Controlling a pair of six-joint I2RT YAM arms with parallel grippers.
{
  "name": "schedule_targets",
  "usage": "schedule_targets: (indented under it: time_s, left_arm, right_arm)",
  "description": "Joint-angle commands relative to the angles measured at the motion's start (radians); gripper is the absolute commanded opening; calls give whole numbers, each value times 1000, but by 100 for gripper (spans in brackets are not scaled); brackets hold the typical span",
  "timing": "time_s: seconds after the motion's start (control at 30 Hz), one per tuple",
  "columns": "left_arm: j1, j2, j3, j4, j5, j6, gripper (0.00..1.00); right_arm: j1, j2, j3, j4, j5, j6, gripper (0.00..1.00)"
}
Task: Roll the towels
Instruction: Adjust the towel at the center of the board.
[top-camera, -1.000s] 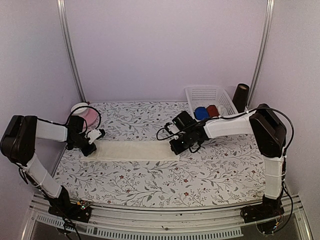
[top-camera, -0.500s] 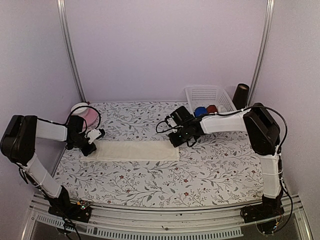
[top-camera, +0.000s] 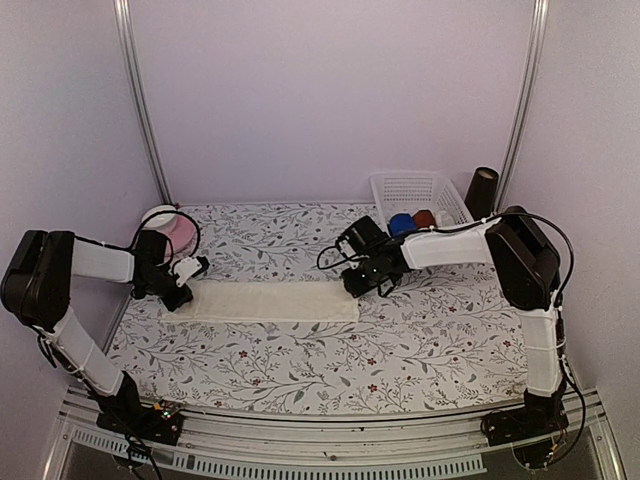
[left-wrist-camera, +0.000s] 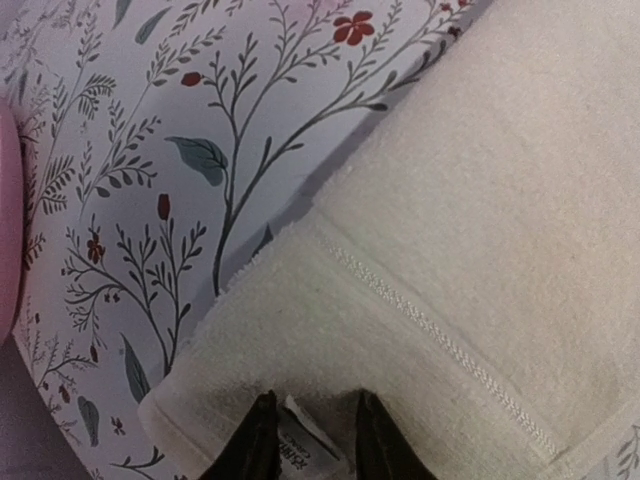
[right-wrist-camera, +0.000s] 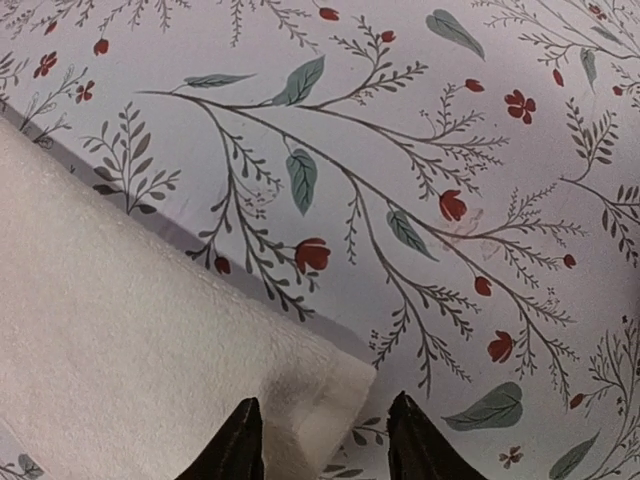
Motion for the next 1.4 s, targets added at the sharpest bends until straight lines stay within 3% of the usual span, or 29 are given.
schedule_targets:
  time_s: [0.0,0.23,0.5,0.73,1.13,1.23,1.3,1.37]
  left_arm:
    - [-9,39,-37,-128,15,-17,35]
    - [-13,-4,-27,-147,49,-29,61]
    - [-13,-130,-28,-180,31,-31,86]
    - [4,-172,-71,-148,-70,-4,86]
    - [16,-68,-139,-51,-204,74,85]
    - [19,-78,-132,-53,-227,89,87]
    - [23,-94,-119,-78,-229,105,95]
    - [32,-121,-105,-117,-218,137,97]
  right_arm:
    - [-12,-146,-77,25,-39,50,46]
    - [23,-213,-245,99,-130,150,49]
    - [61,-191,-296,169,-146,233,50]
    - [71,-139,-275,172,-149,250,50]
    - [71,-143,-240,73,-12,214,53]
    - [73,-107,-199,22,19,187,53]
    - [78,-84,-175,-11,53,172,53]
    - [82,-63,-152,-50,91,159,53]
